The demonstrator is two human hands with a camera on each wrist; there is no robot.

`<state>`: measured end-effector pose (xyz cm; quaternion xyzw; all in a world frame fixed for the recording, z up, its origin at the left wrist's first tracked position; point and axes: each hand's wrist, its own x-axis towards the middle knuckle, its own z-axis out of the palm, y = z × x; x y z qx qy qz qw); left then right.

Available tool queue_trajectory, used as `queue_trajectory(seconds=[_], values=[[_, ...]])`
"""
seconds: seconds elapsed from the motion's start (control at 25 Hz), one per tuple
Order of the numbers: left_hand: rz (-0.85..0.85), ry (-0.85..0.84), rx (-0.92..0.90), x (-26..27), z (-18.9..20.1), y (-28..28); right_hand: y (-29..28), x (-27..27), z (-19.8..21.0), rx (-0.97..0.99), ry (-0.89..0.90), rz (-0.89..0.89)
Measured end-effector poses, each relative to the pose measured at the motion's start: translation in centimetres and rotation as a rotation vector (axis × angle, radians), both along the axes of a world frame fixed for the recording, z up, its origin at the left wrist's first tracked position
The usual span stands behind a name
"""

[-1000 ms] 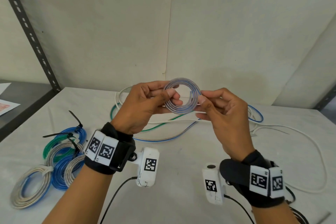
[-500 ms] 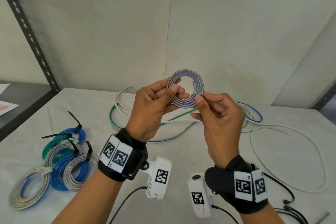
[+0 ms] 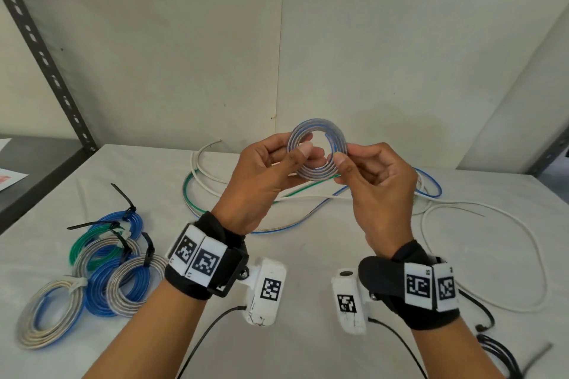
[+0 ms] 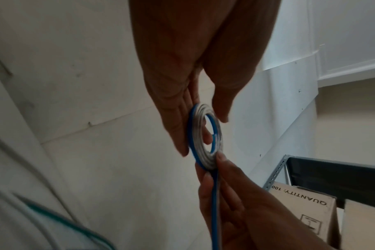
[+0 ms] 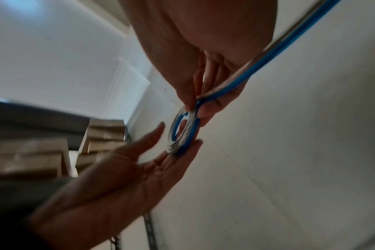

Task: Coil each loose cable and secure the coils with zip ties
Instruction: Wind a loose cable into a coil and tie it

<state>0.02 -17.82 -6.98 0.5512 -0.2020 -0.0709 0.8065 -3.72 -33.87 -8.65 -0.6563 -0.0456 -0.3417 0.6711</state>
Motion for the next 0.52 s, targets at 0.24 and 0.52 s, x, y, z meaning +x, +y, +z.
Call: queue_trajectory(seconds=[0.24, 0.52], values=[[-0.118, 0.012, 0.394, 1.0, 0.1, 1.9, -1.8, -0.4, 0.3, -0.445, 0.218, 0.297], [-0.102, -0.066, 0.596, 0.1, -0.4, 0.5, -1.7, -1.3, 0.8, -0.619, 0.194, 0.266]])
